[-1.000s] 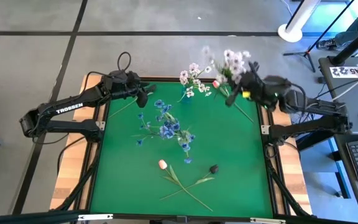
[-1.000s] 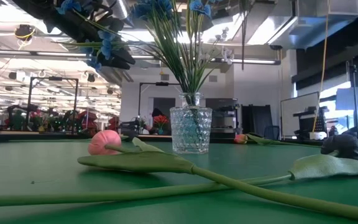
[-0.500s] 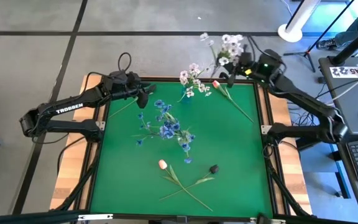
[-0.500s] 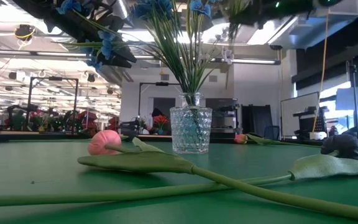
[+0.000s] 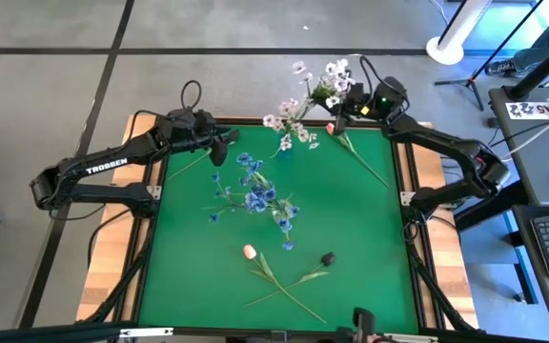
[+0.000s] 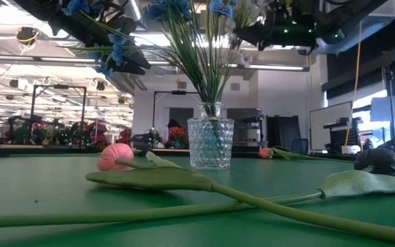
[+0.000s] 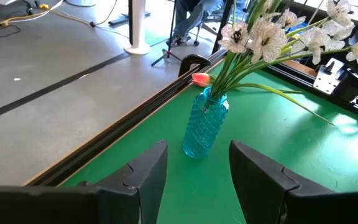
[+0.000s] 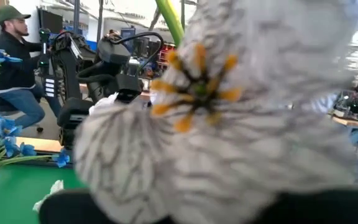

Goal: Sort flowers into vase by color
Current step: Put the white flowers into the blue vase

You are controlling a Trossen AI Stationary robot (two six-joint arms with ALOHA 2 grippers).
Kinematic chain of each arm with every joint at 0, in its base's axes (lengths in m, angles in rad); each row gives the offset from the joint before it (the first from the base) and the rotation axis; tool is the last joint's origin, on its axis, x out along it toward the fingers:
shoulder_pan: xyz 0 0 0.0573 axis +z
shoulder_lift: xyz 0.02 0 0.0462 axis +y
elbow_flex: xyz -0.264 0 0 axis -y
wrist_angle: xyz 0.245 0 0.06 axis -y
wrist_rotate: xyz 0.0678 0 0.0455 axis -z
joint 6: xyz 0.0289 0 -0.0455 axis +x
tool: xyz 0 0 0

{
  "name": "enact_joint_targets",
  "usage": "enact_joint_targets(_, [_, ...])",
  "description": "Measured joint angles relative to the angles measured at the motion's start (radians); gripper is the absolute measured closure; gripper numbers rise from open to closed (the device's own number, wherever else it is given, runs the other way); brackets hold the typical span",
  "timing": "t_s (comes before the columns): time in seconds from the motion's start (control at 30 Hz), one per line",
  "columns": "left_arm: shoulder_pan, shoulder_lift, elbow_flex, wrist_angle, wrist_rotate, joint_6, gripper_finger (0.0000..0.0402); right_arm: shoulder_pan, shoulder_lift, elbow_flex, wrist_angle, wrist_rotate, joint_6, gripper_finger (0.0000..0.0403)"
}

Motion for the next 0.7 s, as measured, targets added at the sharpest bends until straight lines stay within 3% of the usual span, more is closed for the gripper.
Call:
enact_joint_targets(0.27, [0.000, 0.000, 0.000, 0.000, -0.005, 0.000, 0.0233, 0.001, 0.025, 0.000, 0.075, -0.037, 0.077, 0.0396])
enact_joint_targets(0.7, [0.000, 0.000, 0.000, 0.000, -0.010, 0.002, 0.0233, 0.001, 0.065, 0.000, 0.036, -0.064, 0.101, 0.0396])
